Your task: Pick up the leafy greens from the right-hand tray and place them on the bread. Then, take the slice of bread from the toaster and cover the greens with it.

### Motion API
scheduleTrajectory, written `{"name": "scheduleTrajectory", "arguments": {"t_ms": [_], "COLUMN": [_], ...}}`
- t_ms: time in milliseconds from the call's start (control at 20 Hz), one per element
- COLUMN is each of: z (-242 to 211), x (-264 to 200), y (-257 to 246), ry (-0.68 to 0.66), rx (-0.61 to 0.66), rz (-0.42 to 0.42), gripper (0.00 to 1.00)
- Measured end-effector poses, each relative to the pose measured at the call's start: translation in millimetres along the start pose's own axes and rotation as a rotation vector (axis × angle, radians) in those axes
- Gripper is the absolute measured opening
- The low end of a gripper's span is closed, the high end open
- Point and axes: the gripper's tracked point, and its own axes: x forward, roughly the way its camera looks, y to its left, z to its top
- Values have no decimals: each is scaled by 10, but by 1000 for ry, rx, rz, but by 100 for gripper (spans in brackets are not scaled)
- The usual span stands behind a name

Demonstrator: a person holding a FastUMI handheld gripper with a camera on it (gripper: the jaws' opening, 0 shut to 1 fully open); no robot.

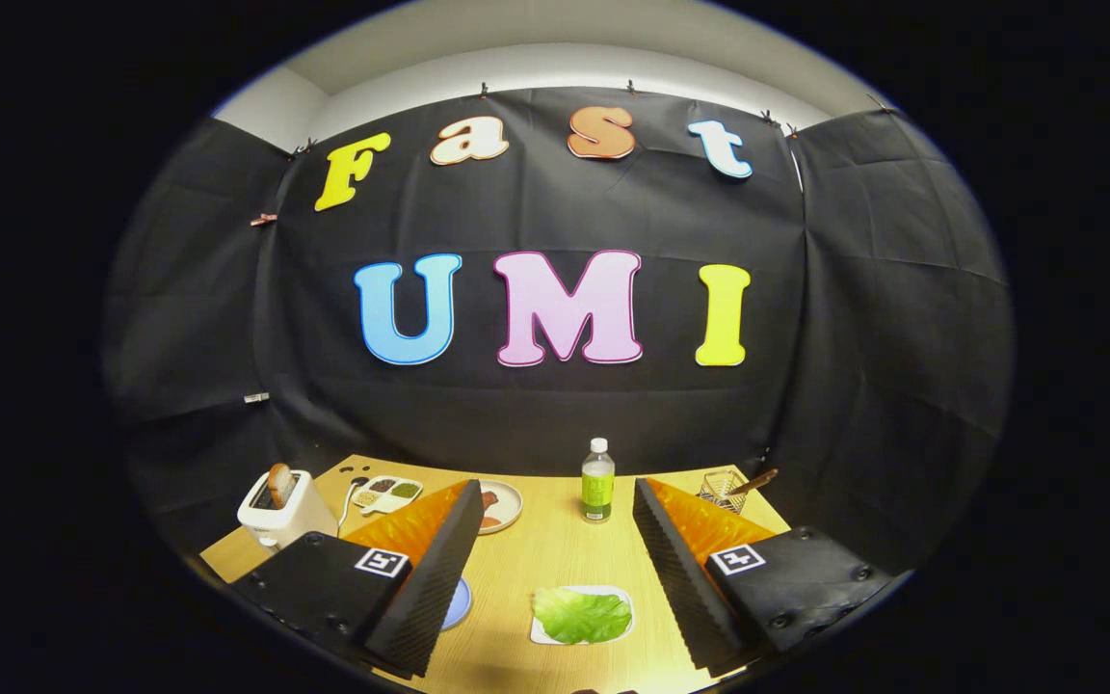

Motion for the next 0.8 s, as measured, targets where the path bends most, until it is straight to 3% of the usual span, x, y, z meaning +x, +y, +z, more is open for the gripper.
{"name": "scheduleTrajectory", "arguments": {"t_ms": [350, 800], "z": [81, -103], "x": [-60, 110], "y": [135, -4], "ry": [-19, 3], "rx": [-12, -22], "rz": [64, 55], "gripper": [97, 98]}}
